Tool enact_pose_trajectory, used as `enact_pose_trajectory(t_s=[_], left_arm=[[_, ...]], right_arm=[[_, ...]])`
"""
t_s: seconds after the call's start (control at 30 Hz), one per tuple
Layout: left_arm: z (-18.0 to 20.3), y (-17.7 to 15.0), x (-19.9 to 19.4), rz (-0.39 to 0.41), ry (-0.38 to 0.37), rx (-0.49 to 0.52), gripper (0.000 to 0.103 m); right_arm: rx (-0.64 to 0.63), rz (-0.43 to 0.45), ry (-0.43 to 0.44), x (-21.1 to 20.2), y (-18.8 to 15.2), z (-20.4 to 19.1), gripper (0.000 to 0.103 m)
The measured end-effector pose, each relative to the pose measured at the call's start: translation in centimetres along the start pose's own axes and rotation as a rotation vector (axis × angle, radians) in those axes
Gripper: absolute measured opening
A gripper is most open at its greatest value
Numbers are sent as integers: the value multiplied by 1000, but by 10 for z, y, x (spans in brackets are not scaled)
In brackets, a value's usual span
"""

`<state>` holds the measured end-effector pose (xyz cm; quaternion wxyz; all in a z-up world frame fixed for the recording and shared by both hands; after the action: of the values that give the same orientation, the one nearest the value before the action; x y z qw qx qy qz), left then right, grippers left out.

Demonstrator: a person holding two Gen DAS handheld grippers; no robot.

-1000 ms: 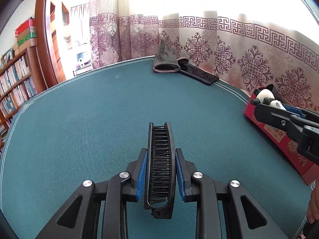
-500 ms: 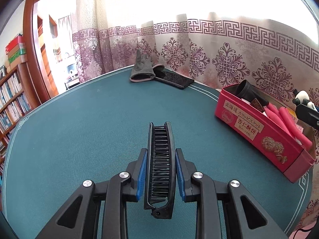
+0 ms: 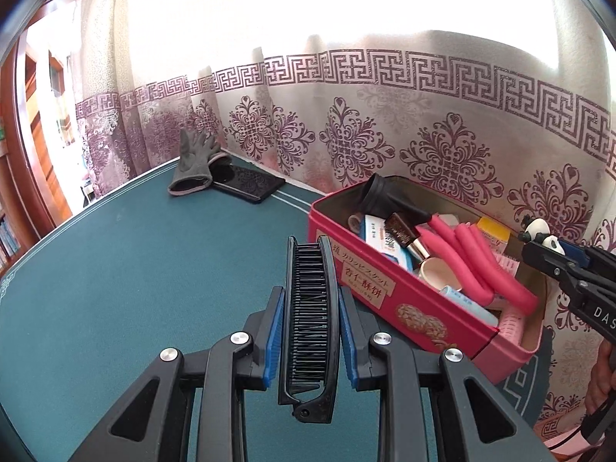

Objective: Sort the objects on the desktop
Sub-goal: 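Carry the black comb and panda figurine over the red tin, then lower the black comb into the tin and open the left tool, then lower the panda figurine into the tin and open the right tool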

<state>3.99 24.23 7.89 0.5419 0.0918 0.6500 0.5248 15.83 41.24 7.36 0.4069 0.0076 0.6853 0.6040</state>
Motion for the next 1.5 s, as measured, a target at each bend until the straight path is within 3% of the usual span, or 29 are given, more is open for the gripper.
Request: enact_pose_trajectory(t_s=[0.37, 0.63, 0.67, 0.77, 0.97, 1.1, 1.5], left_arm=[[41, 43, 28, 3, -164, 38, 28], [48, 55, 67, -30, -228, 1, 28], [46, 54, 71, -36, -231, -13, 32], [39, 52, 73, -25, -205, -44, 75], [24, 46, 61, -9, -132, -41, 76], [13, 37, 55, -10, -87, -59, 89], [0, 13, 21, 4, 7, -60, 89]], right_arm=[[9, -5, 18, 10, 4, 9, 39], [28, -24, 17, 19, 2, 15, 39], [27, -28, 19, 20, 2, 15, 39], [26, -35, 24, 22, 1, 14, 39], [34, -42, 36, 23, 1, 13, 39], [23, -37, 62, 18, 3, 5, 39], [-37, -47, 135, 10, 2, -26, 39]])
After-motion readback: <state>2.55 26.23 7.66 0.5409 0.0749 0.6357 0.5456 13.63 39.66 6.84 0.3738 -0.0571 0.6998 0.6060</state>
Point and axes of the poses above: each gripper's, at about its wrist camera, not at the fingertips, and x roughly the way its jaws point, z to its right, y to its top, the point moved 2 cm from there along x, roughly the way its jaws point, and after that the axes turned 15 degrees about -y, right-handed, at the moved point
